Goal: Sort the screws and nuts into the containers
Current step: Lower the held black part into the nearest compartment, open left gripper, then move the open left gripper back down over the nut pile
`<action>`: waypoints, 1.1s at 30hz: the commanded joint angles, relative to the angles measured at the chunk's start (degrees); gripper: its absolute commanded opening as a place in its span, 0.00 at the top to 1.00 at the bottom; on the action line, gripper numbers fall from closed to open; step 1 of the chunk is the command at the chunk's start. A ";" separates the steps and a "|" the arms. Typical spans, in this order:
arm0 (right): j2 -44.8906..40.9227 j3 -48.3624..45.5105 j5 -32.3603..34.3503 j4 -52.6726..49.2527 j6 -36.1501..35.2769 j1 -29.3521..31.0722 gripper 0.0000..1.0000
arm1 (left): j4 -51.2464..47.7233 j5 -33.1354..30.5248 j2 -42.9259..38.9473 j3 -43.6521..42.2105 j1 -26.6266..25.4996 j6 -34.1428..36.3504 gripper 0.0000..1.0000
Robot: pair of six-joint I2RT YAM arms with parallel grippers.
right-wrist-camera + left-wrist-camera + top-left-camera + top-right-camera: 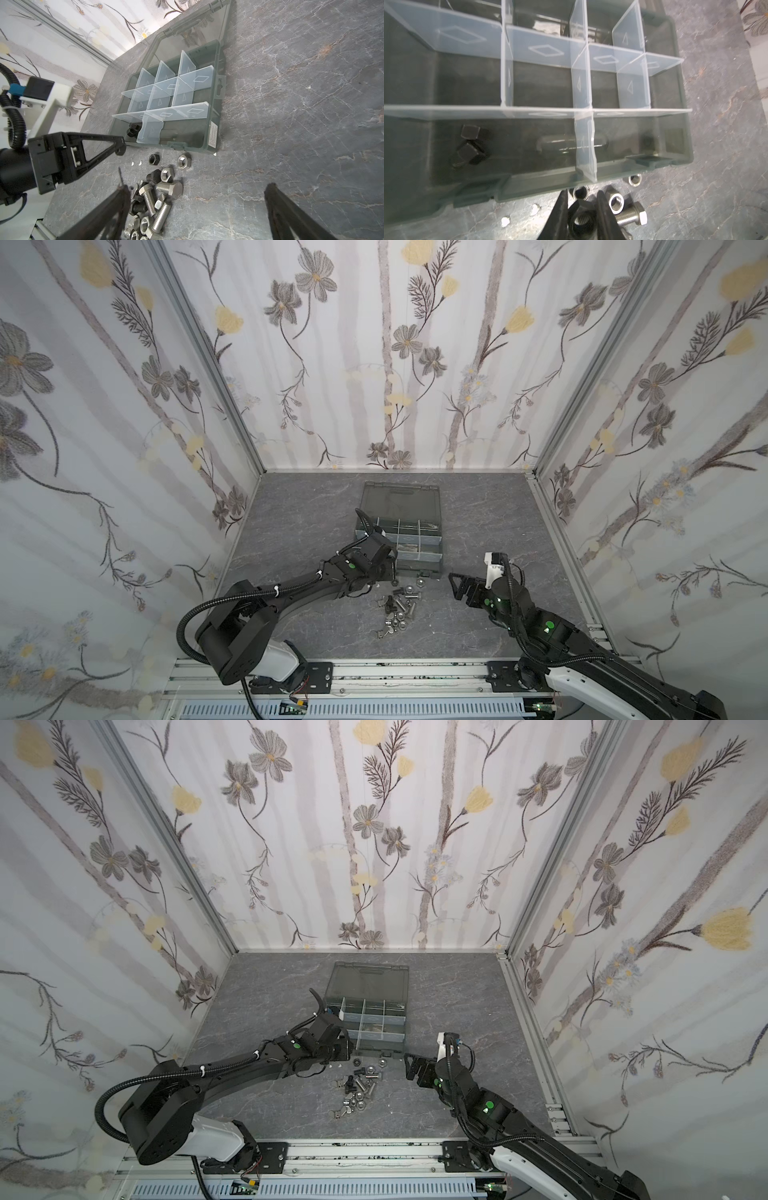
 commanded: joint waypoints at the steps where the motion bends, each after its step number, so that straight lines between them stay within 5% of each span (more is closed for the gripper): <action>1: 0.05 0.17 1.16 -0.07 0.90 0.11 0.00 | -0.04 -0.72 1.37 2.47 1.04 1.50 0.77; 10: -1.55 0.02 1.75 -1.55 1.08 0.07 0.00 | 0.08 -0.92 7.32 4.45 2.79 2.67 0.77; 16: -1.83 -0.03 1.93 -1.58 1.16 0.12 0.00 | 0.09 -1.45 7.95 4.79 2.96 2.55 0.64; 33: -0.90 -0.15 1.52 -0.64 1.43 0.12 0.00 | 0.01 -0.31 5.01 1.09 2.99 2.18 0.54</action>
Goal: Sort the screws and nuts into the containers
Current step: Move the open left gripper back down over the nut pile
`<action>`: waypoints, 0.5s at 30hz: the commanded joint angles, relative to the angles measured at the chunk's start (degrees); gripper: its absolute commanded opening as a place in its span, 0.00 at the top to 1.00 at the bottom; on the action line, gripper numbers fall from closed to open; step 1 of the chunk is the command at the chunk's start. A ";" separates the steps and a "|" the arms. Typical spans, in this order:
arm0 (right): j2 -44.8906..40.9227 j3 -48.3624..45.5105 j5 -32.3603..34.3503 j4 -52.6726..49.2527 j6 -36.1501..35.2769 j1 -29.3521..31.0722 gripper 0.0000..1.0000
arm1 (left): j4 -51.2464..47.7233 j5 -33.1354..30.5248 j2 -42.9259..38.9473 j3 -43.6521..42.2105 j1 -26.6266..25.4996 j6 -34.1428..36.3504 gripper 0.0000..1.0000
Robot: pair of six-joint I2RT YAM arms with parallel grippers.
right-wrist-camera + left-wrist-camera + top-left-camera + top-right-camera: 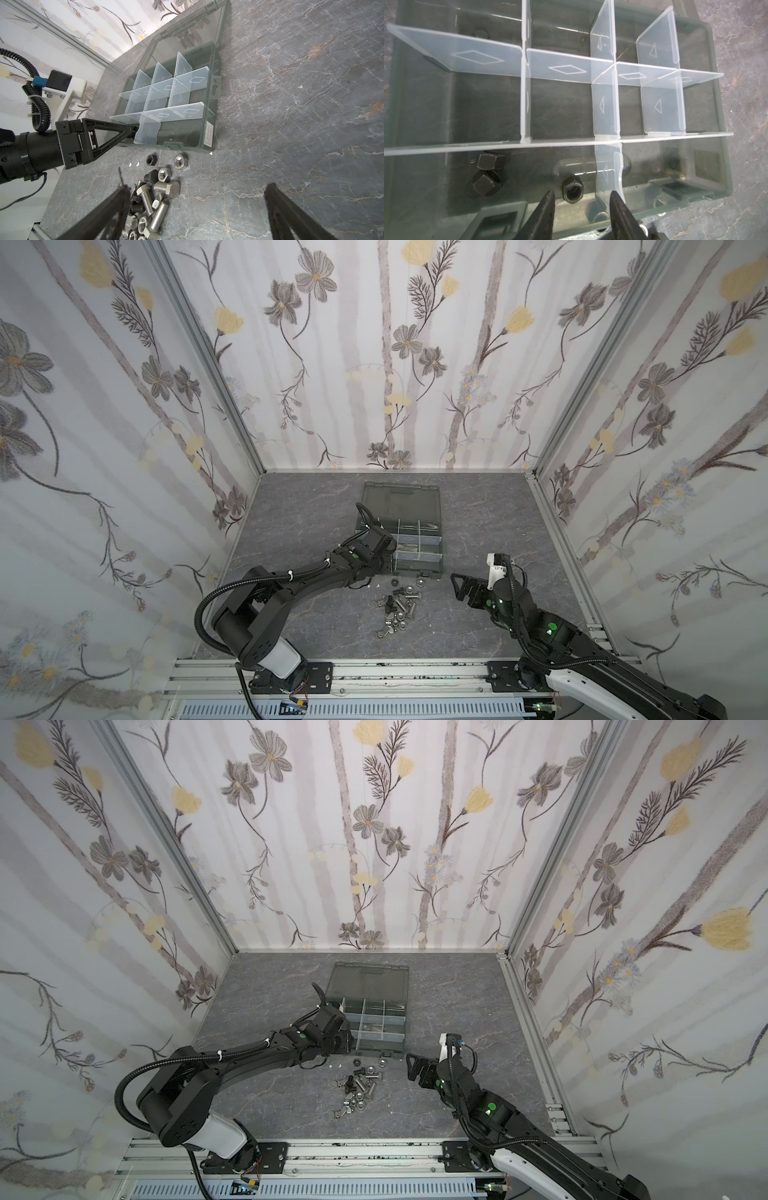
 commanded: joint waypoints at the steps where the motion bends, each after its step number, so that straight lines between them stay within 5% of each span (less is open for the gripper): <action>1: 0.43 -0.09 0.62 1.44 1.00 0.13 0.00 | 0.05 -0.09 -1.19 -0.89 0.10 -0.47 0.54; 15: 1.44 0.08 0.34 2.33 0.85 0.06 0.00 | 0.05 1.86 -7.57 -4.11 -0.07 -0.56 0.53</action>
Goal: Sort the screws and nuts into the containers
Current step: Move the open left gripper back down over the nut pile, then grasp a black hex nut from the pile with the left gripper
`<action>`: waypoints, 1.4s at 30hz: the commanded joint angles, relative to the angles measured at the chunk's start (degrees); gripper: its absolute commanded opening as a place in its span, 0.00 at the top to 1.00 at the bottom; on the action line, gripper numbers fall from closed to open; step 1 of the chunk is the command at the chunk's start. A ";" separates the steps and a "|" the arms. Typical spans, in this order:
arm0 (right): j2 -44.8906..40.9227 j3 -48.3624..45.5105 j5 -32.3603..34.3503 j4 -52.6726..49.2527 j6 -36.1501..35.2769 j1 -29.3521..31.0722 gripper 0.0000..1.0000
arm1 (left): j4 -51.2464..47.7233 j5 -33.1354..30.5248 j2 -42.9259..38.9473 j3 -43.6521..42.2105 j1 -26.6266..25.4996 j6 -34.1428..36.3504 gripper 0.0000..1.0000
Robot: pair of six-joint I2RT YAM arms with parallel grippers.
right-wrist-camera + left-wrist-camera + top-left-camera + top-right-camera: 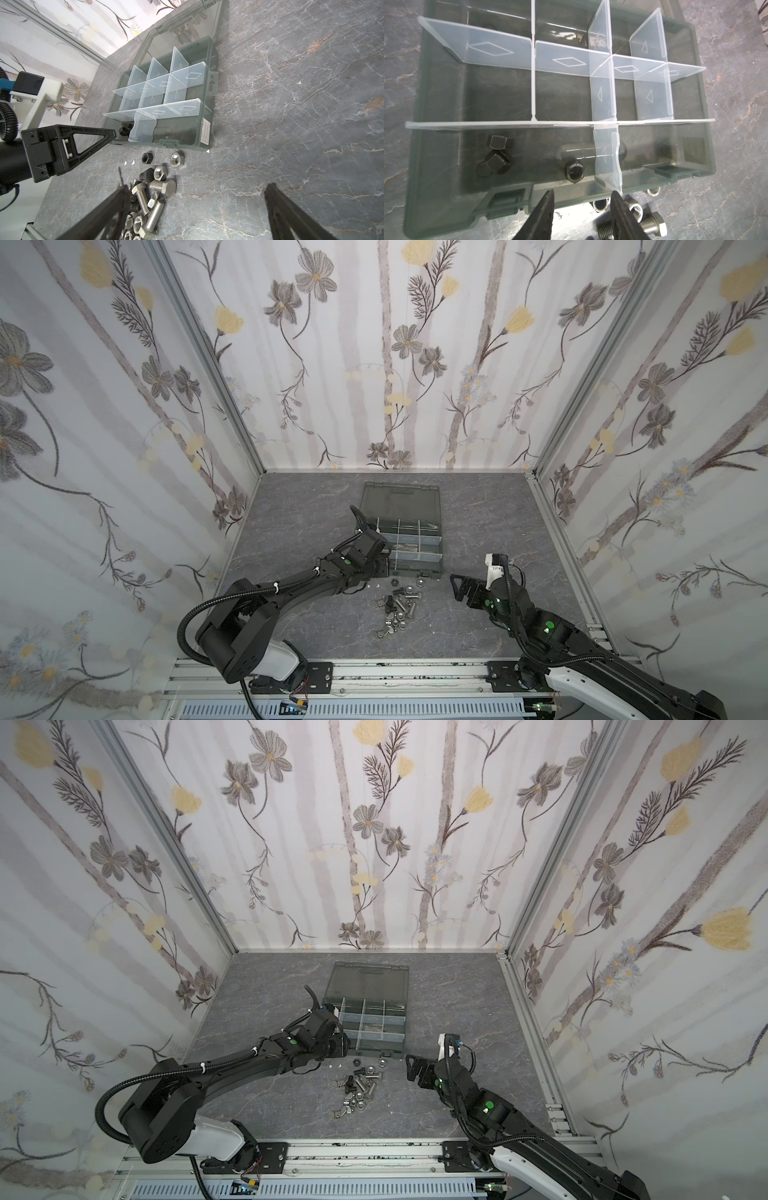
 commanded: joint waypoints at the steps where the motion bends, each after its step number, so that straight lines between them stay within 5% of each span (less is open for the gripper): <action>1: 0.20 0.15 0.51 2.02 0.83 0.12 0.00 | 0.03 1.30 -1.62 -0.86 -0.22 -0.68 0.53; 14: 1.08 -0.02 -0.03 3.17 0.90 0.13 0.00 | 0.03 0.69 -3.37 -4.91 -4.37 -2.80 0.50; 42: -1.47 -1.26 0.86 1.59 1.43 0.13 0.00 | -0.05 -2.64 13.38 3.61 -9.32 -3.33 0.50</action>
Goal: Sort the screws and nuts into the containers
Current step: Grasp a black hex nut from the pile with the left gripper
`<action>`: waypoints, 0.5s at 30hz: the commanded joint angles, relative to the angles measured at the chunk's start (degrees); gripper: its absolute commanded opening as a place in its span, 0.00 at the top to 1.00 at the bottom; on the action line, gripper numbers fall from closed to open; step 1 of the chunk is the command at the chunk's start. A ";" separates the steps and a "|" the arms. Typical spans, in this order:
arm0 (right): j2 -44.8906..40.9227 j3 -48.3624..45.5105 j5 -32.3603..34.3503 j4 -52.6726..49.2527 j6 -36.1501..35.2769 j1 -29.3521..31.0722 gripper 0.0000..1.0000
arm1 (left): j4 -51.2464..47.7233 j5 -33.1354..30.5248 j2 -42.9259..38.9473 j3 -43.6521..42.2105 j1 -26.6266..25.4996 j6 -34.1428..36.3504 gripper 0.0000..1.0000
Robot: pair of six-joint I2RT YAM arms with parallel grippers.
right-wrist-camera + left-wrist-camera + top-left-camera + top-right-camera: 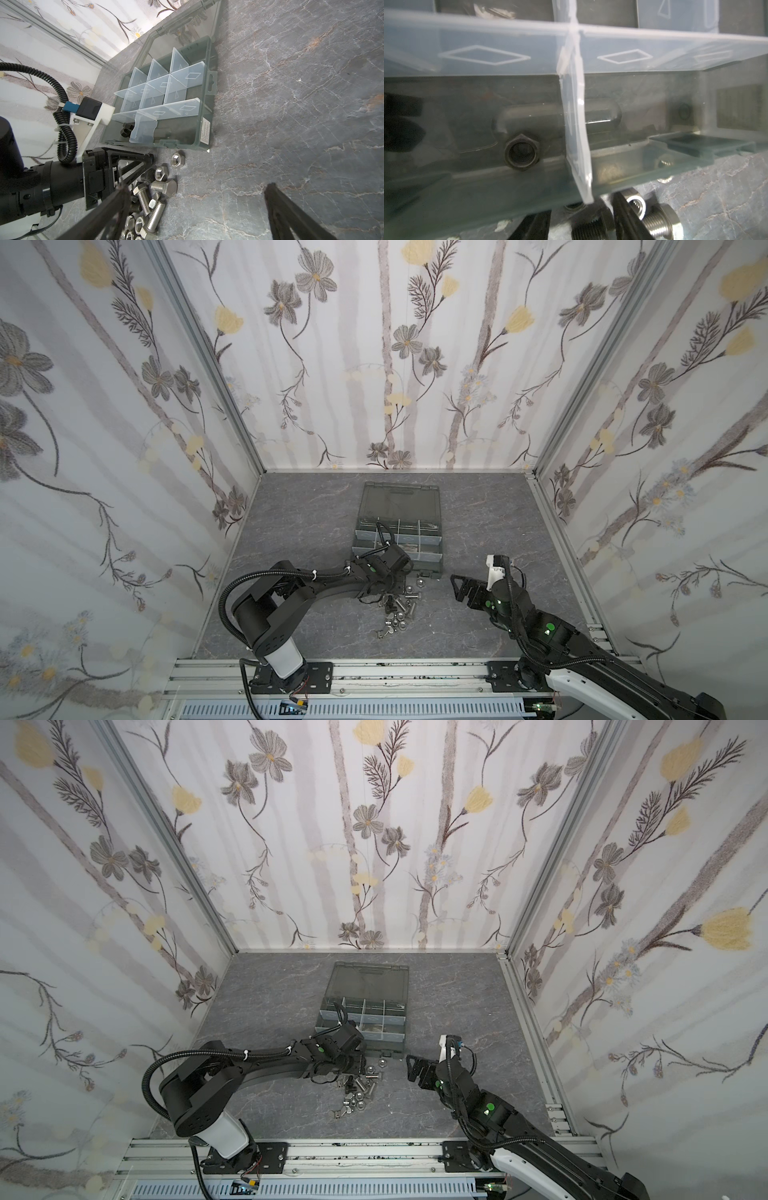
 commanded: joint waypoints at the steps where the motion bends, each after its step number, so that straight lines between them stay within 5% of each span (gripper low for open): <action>1: -0.26 -0.11 0.86 1.15 0.42 0.13 0.00 | -0.08 -2.10 0.73 0.64 -0.12 0.74 0.50; 15: -0.27 1.22 2.06 0.26 0.42 0.13 0.00 | -0.92 -4.67 3.13 1.17 -0.76 2.49 0.63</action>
